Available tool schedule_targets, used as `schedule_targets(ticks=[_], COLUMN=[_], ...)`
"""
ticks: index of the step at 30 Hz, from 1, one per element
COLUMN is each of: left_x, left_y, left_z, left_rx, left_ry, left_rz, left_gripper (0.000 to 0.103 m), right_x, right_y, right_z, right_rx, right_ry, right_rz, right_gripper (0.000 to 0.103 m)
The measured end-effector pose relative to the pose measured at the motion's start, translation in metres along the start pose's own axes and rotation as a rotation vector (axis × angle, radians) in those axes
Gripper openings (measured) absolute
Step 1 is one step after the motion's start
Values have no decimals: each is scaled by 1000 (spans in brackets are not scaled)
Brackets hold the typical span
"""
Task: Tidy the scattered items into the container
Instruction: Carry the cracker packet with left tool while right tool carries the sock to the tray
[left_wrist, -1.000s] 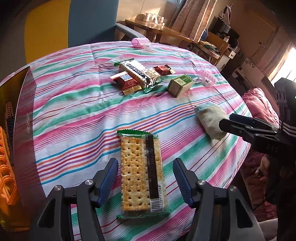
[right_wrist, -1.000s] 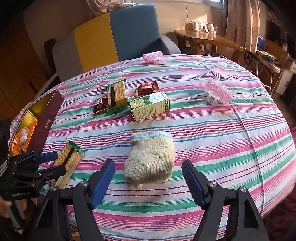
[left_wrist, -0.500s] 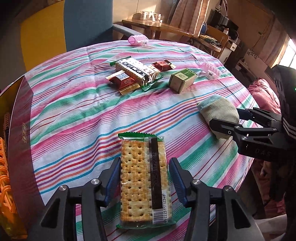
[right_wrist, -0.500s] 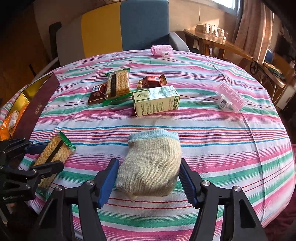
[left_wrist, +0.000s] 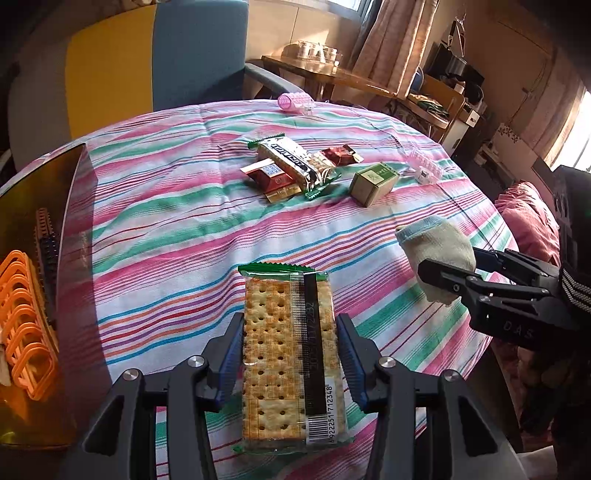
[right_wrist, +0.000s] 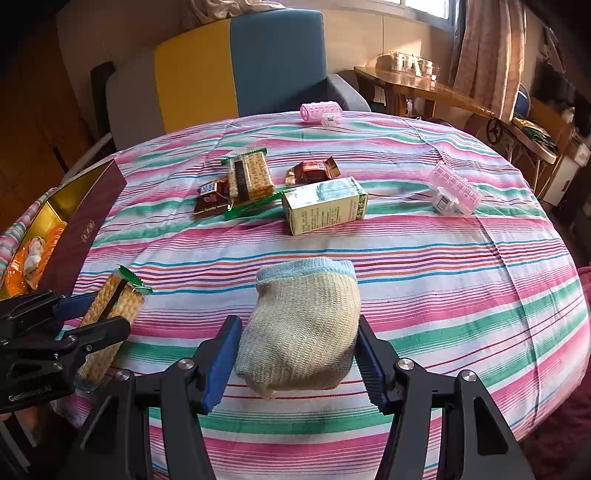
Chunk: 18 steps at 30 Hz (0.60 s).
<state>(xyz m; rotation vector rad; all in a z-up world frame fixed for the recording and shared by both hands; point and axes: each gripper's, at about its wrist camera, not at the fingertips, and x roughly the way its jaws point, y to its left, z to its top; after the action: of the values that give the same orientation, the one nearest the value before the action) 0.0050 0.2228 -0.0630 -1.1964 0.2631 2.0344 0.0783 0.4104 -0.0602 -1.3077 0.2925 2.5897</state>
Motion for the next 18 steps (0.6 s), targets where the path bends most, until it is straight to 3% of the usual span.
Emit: schedule_targets(ticks=[18], left_x=[-74], left_y=[38], left_z=[-9], left_rx=[-89], left_ry=[-162], left_rz=[94], left_gripper=[49], right_x=[-23], right_y=[89], right_z=[22], right_rx=[-99], right_ry=[-82], right_rz=[138], right_gripper=[60])
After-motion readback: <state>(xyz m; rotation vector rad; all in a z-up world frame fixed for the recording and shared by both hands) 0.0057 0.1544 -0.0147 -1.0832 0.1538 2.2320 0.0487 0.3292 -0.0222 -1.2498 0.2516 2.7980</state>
